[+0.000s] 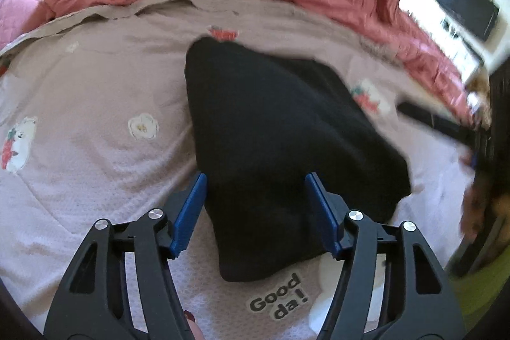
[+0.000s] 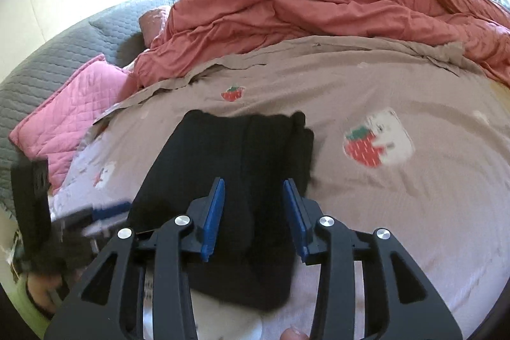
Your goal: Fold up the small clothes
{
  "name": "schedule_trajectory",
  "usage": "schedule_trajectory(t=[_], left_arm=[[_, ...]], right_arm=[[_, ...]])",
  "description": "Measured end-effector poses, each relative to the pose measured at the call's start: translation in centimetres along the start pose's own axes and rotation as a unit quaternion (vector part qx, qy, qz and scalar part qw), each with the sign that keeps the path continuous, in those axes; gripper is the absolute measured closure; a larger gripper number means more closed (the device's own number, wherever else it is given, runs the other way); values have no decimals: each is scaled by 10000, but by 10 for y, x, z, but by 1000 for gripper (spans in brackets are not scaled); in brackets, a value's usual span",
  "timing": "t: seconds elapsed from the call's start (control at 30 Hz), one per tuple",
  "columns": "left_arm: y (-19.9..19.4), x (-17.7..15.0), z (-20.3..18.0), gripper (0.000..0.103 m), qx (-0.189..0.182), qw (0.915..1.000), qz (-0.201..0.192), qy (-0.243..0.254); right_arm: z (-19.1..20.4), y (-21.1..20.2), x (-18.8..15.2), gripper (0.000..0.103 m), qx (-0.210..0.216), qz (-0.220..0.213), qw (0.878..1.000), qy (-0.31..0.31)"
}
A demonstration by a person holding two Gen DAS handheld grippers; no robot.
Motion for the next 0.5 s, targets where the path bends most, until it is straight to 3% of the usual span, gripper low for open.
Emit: schedule_trajectory(t=[0.1, 0.37, 0.43, 0.5], left_arm=[[2, -5, -2, 48, 162, 9996, -35, 234], [4, -7, 5, 47, -38, 10000, 35, -22], [3, -8, 6, 47, -88, 9999, 7, -86], [0, -6, 6, 47, -149, 9997, -64, -165]], right_arm=[[-3, 28, 11, 65, 80, 264, 9996, 116], [-16, 89, 9, 66, -86, 801, 9963, 288], [-15, 89, 9, 83, -13, 772, 9966, 290], [-12, 81, 13, 95, 128, 619, 9977, 261]])
Point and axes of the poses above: each gripper's, at about its wrist camera, not at the fingertips, and y roughly the way its jaws point, z to its left, x to its top, the point moved 8 cm from there along y, roughly the way its jaws point, and after that the axes turned 4 degrees about -y, right-handed, at the moved point
